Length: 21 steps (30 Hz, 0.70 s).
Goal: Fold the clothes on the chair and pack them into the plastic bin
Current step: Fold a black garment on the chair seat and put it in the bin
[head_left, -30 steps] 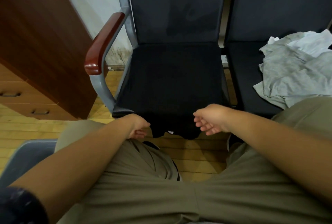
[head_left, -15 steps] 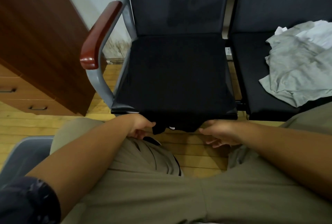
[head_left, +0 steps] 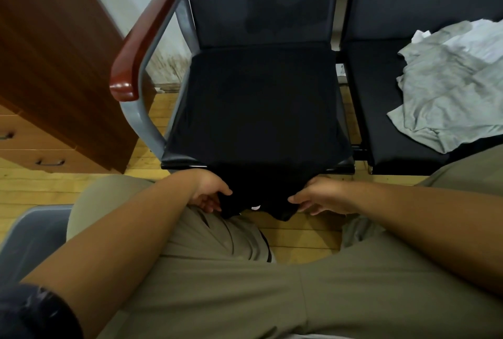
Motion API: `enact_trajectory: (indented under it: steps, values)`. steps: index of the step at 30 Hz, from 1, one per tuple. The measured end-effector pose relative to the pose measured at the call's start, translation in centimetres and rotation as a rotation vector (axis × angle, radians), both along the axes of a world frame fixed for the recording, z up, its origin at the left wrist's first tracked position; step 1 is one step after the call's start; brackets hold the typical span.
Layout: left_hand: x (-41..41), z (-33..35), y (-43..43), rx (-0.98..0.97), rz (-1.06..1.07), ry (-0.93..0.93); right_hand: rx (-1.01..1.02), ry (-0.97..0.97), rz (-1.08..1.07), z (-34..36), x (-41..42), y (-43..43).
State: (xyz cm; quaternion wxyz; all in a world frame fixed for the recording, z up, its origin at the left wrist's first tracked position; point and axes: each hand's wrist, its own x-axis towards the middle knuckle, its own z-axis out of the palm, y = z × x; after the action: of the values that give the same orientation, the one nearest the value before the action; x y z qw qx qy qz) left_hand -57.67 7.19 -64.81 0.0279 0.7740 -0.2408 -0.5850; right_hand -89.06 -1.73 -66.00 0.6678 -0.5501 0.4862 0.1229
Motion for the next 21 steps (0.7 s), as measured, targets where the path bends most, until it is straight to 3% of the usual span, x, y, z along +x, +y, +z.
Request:
enact_trajectory:
  steps: [4,10,21]
  values:
    - [0.0,0.0,0.2,-0.002,-0.006,-0.001,0.100,-0.033,0.078,0.4,0.0,0.5]
    - [-0.4,1.0,0.1,0.014,-0.074,0.028,0.118,-0.077,-0.018,0.5,0.3,0.3]
    - [-0.7,2.2,1.1,0.050,-0.071,0.080,0.150,0.016,0.051,2.4,0.8,2.2]
